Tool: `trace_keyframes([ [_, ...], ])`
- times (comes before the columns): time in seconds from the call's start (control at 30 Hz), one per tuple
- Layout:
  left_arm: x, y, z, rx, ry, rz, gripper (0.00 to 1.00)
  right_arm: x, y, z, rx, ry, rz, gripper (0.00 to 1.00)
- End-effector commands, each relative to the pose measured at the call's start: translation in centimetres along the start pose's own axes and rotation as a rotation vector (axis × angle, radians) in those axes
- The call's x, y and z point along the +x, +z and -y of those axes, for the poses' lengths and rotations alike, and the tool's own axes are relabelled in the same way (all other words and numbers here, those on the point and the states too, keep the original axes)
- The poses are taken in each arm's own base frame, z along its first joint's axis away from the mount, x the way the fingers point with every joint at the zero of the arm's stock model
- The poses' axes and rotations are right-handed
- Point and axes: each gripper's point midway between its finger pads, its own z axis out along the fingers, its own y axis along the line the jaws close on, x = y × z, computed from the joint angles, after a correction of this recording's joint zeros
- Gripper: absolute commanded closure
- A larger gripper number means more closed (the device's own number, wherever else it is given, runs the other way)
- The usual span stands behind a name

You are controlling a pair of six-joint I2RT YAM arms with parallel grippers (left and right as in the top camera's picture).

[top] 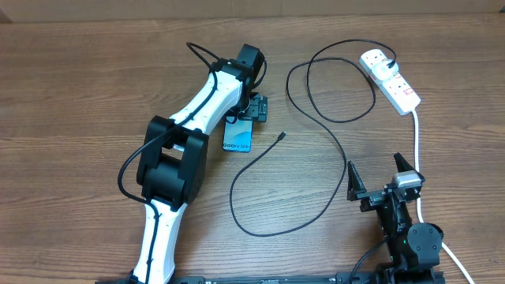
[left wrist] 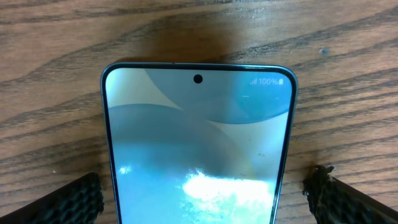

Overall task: Plug charger to phone and switch on socket
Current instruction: 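Align and close the left gripper on the phone's sides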

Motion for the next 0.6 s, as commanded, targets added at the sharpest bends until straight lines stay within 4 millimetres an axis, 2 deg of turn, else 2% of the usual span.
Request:
trace_keyframes([
  [0.0, 0.56, 0.64, 0.22, 0.002, 0.020, -0.021, 0.00, 0.19, 0.01, 0.04, 0.005, -0.005, 0.003, 0.00],
  [0.57, 0.84, 0.63, 0.45, 0.017, 0.021, -0.034, 0.00, 0.19, 0.01, 0.04, 0.005, -0.005, 0.003, 0.00],
])
